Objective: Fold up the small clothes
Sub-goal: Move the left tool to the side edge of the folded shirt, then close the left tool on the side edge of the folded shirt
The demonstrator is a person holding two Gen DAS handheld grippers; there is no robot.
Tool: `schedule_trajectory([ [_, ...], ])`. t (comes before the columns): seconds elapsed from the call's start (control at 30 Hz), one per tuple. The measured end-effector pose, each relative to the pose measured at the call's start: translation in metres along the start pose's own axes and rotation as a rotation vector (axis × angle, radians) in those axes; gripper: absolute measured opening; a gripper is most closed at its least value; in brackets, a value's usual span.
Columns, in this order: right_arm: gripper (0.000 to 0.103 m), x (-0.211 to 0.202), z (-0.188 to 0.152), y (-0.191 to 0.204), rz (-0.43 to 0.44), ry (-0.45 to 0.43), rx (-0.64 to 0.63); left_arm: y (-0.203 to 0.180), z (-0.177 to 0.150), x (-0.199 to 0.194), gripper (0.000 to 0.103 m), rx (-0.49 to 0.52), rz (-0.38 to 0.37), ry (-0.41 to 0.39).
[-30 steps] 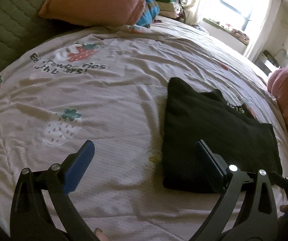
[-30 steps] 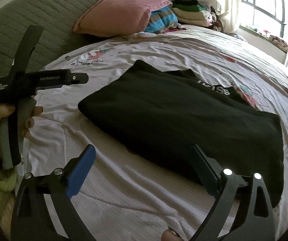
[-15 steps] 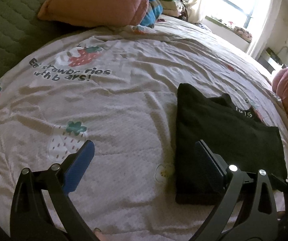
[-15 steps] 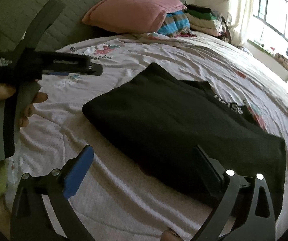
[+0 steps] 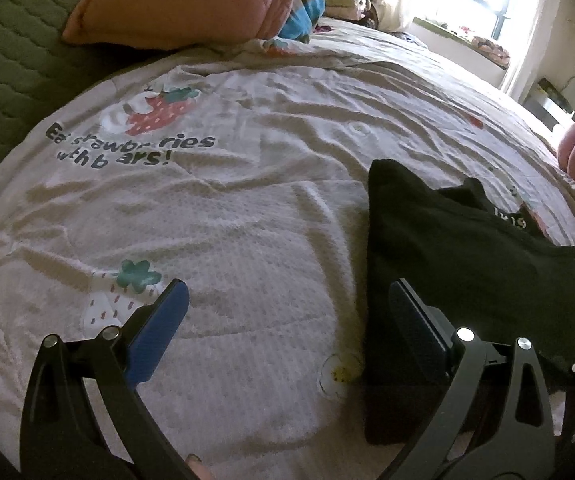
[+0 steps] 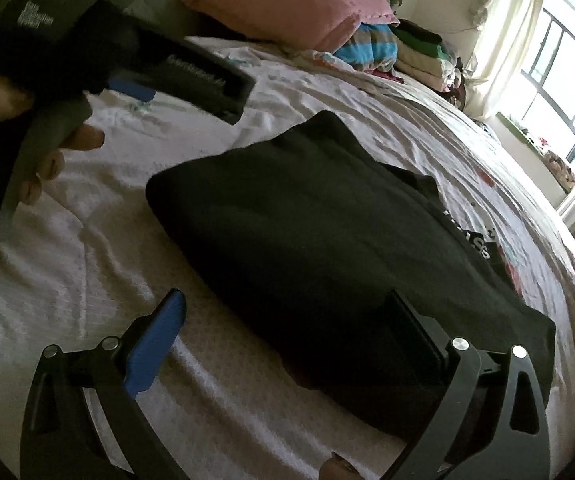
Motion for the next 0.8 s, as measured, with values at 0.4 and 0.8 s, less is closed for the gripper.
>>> schedule_trajectory([
  [0.4, 0.098, 0.032, 0.004, -0.002, -0.046, 0.008, -0.076, -0.005, -0.004, 0.013, 0.093, -0.003, -0.008, 0.011],
  [0.8, 0.076, 0.046, 0.02, -0.007, -0.128, -0.077, -0.094, -0.009, 0.0, 0.03, 0.093, -0.036, -0.05, 0.034],
])
Point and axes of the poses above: each gripper's, at about its wrist camera, not at the fingertips, and x roughly the way its jaws point, y to its left, z to its top, the point moved 9 cm from there along x, roughly the way its jaws point, and after that the axes turned 15 degrees about -y, right-handed, at the moved point
